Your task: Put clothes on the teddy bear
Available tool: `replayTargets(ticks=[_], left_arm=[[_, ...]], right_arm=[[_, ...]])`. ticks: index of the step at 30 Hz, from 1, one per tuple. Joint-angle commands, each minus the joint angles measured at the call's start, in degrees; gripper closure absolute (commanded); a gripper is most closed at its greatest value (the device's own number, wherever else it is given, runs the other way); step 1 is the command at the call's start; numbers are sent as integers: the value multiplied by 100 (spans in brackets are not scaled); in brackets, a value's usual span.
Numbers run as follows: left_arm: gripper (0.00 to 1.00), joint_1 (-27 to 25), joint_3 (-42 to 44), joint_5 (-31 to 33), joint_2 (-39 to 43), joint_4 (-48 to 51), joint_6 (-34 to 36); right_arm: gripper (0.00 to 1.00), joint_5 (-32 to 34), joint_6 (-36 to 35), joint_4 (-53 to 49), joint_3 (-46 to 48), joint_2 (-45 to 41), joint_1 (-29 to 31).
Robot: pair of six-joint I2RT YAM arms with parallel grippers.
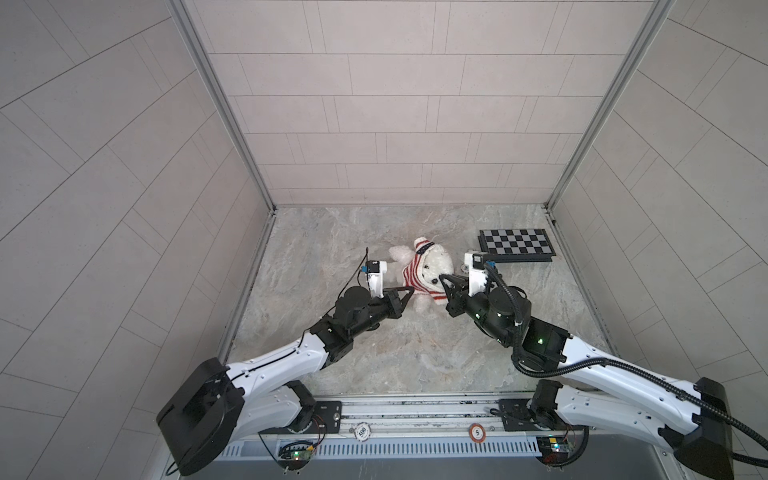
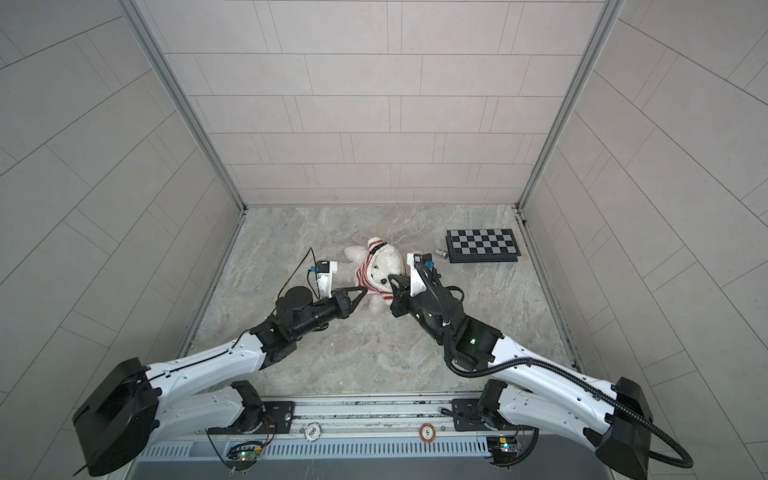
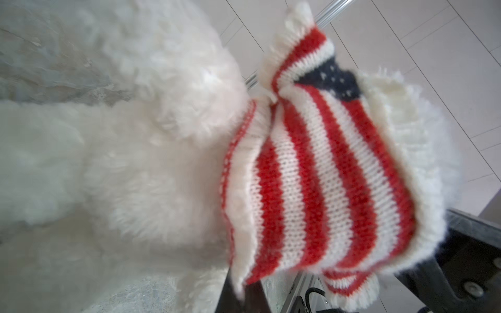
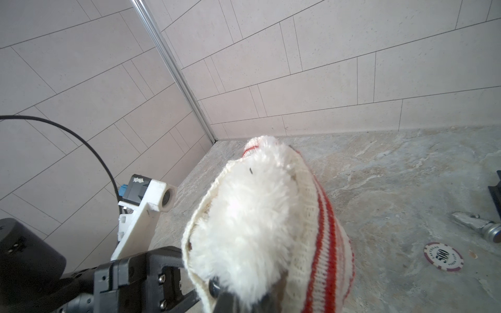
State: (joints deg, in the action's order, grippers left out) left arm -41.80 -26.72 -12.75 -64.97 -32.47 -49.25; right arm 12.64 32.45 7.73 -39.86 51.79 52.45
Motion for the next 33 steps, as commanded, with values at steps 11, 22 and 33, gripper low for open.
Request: replayTargets(ticks=[11,22,33], left_arm=[[100,581,-66,297,132,1049,787],[56,-506,-615,110,834,1575,1410],[42,-1425,-553,528,406,233,698]], right_arm=[[100,-826,1010,76,-135,-642,-497],[100,-755,1007,583,-75,-249,-525],[100,-497,1068,994,-17,25,-478]])
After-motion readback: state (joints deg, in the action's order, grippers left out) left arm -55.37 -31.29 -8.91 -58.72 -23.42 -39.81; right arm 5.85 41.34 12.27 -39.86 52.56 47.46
